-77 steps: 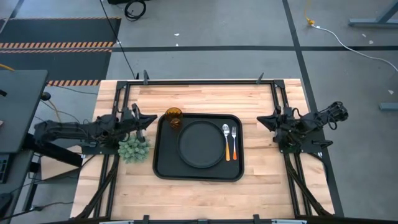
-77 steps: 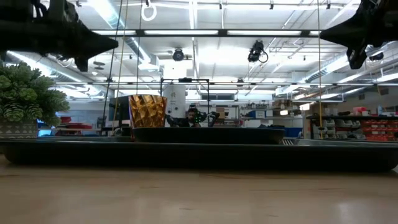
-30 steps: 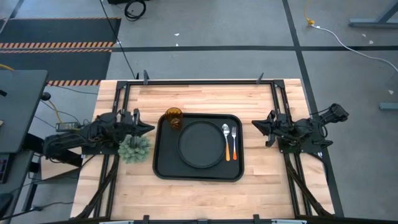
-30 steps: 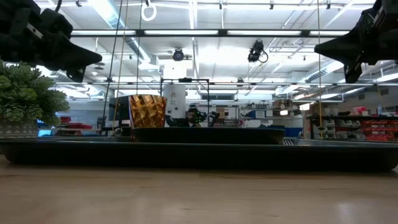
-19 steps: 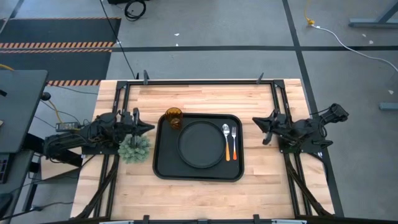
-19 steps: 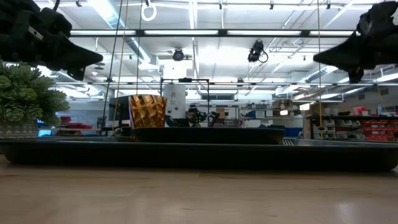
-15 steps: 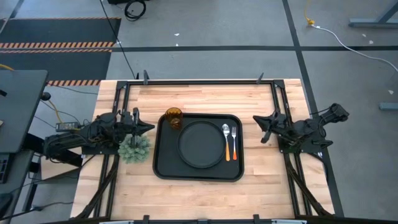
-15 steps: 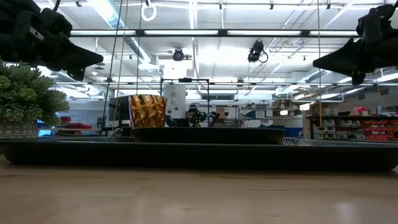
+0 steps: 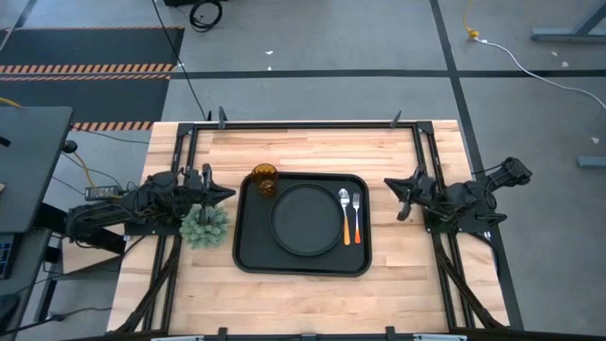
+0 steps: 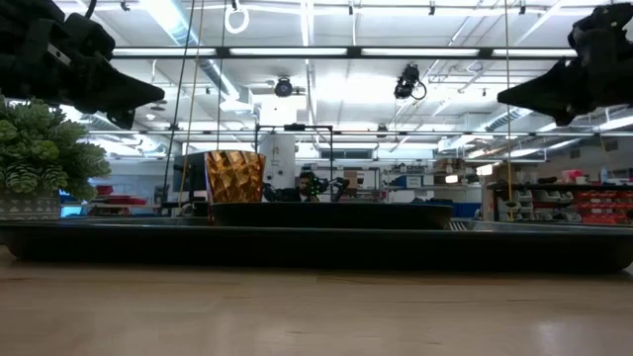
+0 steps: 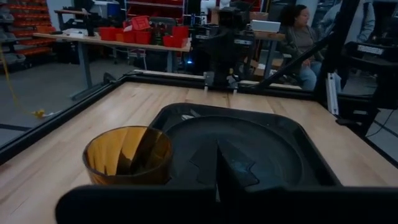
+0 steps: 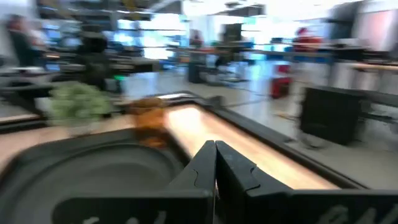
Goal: Pick and place plate/cup/fork/spoon on tray
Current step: Return to Home Position
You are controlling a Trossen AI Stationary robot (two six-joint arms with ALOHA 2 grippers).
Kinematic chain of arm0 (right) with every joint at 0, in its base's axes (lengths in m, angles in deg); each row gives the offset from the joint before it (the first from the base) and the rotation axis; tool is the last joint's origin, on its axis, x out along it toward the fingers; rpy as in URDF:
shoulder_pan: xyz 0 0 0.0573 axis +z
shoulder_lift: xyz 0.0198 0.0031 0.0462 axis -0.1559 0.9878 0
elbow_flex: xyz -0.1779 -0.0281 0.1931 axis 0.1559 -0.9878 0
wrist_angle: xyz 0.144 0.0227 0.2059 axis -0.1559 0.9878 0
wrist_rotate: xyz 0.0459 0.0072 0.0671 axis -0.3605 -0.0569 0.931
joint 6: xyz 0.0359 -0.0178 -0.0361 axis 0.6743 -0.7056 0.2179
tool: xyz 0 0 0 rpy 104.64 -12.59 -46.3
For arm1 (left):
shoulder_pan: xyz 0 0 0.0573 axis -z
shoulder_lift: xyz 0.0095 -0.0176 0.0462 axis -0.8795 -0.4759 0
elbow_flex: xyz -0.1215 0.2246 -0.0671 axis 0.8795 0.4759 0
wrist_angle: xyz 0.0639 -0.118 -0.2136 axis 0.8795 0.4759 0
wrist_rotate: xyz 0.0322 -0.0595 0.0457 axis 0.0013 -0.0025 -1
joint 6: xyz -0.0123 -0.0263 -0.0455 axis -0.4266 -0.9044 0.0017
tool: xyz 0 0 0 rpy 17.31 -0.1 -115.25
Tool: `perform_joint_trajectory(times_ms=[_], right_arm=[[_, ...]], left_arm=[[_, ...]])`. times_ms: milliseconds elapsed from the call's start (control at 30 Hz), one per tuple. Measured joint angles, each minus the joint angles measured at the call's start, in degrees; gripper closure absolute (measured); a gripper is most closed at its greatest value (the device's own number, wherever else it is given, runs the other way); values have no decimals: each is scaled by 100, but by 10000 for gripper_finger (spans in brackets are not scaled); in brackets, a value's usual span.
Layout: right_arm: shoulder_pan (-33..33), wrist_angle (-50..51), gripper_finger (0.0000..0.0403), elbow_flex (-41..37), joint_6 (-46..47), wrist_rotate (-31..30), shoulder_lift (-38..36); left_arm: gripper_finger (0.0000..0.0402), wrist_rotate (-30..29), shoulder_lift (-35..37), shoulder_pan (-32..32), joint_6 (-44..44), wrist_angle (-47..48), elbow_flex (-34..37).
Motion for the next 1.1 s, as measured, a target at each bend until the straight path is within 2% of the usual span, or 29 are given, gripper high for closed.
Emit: perform_joint_trajectory(times_ms=[233,500,767,933,1100], right_arm=[[-16,-69,387,0,22,1624,0],[-624,-80,387,0,1201,3057,-39],[-1483,12,387,0,1012,3303,-92],[-1697,125,387,0,1242,4064,-90],[-1712,135,387,0,949,4131,-91]], left_arm=[[397,-330,0,-2,6,37,0],[397,-468,0,-2,11,-200,27],[397,-710,-2,-2,154,-643,39],[397,-708,0,-2,-101,-654,37],[397,-279,0,0,-280,-656,26]])
